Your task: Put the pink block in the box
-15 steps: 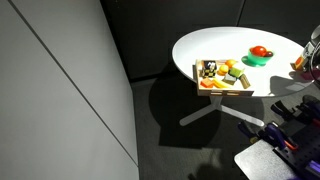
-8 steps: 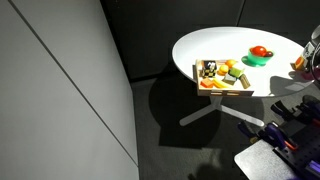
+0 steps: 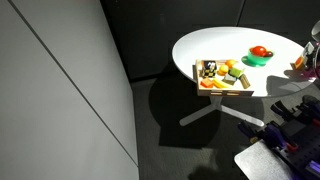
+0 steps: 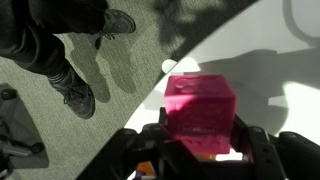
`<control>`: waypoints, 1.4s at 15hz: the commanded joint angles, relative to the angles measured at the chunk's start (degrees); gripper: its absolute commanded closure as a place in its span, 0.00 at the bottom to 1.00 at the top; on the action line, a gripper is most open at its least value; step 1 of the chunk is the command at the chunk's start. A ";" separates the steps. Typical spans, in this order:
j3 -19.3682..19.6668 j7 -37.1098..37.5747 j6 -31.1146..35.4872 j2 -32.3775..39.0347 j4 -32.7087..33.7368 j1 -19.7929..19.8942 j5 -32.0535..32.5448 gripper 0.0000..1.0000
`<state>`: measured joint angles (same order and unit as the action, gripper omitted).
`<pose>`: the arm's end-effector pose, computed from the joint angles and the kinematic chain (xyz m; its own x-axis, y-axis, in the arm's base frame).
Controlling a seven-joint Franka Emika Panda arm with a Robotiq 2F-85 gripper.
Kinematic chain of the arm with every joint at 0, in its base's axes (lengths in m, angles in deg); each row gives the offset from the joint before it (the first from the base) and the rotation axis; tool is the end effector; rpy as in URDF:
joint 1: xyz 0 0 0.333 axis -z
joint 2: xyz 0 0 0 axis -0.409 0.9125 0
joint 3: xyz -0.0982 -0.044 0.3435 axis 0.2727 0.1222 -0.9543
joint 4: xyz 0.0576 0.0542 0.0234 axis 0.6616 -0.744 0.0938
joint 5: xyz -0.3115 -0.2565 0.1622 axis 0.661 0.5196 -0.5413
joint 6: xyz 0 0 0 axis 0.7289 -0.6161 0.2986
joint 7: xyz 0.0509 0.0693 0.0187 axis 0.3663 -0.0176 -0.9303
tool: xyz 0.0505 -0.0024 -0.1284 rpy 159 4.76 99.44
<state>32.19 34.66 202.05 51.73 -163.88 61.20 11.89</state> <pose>0.3746 -0.4763 0.0954 0.8006 -0.5989 0.0196 -0.5962 -0.7928 0.1269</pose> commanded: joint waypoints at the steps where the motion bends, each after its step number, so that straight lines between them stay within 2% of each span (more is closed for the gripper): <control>1: 2.56 1.68 -2.53 -3.92 -2.49 -3.55 2.69 0.69; 9: 5.97 1.64 -5.66 -10.72 -6.88 -10.13 5.92 0.69; 17: 0.68 -1.58 -11.27 -18.86 -10.57 -11.07 0.67 0.69; 21: -0.97 -2.25 -10.77 -21.79 -12.16 -11.64 -3.02 0.69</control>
<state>31.74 34.54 191.96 33.69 -173.78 50.03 11.68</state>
